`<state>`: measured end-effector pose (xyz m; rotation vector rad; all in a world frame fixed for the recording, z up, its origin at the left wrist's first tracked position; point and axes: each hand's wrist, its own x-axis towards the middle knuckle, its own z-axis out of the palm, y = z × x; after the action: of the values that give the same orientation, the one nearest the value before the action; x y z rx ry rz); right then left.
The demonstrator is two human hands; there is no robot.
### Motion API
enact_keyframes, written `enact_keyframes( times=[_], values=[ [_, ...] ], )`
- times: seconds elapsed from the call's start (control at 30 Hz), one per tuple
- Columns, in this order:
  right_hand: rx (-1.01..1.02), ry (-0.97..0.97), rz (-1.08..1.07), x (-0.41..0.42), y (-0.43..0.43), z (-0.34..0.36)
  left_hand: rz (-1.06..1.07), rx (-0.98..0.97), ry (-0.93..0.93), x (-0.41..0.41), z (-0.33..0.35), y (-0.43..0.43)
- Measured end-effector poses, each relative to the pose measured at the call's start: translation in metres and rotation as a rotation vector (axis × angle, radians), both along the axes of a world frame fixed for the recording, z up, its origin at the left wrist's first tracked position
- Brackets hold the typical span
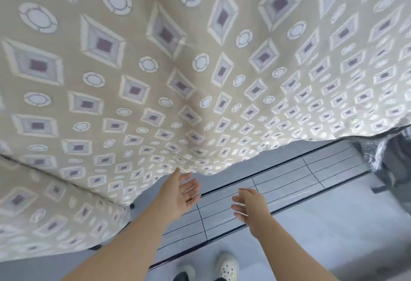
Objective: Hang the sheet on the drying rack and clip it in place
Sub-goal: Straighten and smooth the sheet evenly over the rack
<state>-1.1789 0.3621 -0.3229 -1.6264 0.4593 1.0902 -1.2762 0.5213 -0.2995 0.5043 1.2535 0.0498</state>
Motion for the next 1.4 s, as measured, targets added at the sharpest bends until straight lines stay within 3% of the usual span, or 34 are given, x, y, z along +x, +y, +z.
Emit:
enact_keyframes(
  times=[0.2,0.47,0.53,0.73,0.9,1.13,1.27,1.4],
  values=[
    [0.049,0.163,-0.213,0.042,0.017,-0.075,0.224,-0.112,0.101,0.033,-0.087,0.004],
    [0.110,0.216,-0.254,0.072,0.063,-0.210,0.489,-0.176,-0.112,0.083,-0.223,0.031],
    [0.215,0.226,-0.309,0.082,0.073,-0.234,0.519,-0.147,-0.260,0.091,-0.248,0.043],
    [0.882,0.350,-0.632,0.106,0.106,-0.265,0.649,-0.066,-0.555,0.103,-0.276,0.071],
    [0.985,0.289,-0.767,0.122,0.114,-0.276,0.673,0.021,-0.627,0.102,-0.282,0.089],
    [1.146,0.159,-0.607,0.127,0.111,-0.282,0.562,0.152,-0.664,0.109,-0.300,0.093],
    [1.106,0.015,-0.440,0.134,0.110,-0.285,0.469,0.269,-0.693,0.113,-0.301,0.092],
    [1.003,-0.025,-0.446,0.143,0.101,-0.295,0.434,0.421,-0.553,0.108,-0.319,0.089]
  ],
)
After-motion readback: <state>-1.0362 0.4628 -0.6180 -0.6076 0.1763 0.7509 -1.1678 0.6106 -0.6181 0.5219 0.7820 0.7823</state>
